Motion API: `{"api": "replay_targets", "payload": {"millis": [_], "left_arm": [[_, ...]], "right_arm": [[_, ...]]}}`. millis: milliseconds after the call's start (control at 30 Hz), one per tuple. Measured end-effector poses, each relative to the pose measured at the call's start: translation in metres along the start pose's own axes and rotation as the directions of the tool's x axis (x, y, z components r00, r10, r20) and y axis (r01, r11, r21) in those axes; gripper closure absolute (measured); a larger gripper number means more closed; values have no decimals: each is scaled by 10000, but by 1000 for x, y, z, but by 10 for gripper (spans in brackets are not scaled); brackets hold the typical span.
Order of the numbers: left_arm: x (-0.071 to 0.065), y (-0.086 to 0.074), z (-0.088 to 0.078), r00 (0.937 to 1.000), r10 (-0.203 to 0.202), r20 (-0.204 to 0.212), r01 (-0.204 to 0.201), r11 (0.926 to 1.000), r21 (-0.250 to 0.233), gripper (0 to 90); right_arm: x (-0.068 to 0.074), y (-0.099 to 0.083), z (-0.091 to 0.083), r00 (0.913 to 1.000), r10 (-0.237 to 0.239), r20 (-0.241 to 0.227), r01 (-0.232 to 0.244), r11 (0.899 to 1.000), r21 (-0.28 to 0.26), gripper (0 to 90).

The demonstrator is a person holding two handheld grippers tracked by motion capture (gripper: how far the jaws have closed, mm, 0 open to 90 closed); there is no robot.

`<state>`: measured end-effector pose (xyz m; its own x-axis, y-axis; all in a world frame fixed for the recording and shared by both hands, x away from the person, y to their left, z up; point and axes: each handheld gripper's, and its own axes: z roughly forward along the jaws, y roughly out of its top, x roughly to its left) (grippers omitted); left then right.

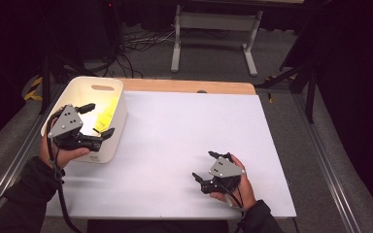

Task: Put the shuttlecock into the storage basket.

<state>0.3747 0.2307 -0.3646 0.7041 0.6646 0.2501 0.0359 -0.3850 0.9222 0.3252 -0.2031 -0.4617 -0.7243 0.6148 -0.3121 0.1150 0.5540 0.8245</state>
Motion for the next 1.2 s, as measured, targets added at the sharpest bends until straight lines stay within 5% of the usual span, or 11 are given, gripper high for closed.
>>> {"api": "replay_targets", "payload": {"millis": [1200], "left_arm": [[-29,-23,-3,10000,-62,52,66,9972,-750,72]], "right_arm": [[2,0,-1,9999,-169,32,168,9999,24,144]]}}
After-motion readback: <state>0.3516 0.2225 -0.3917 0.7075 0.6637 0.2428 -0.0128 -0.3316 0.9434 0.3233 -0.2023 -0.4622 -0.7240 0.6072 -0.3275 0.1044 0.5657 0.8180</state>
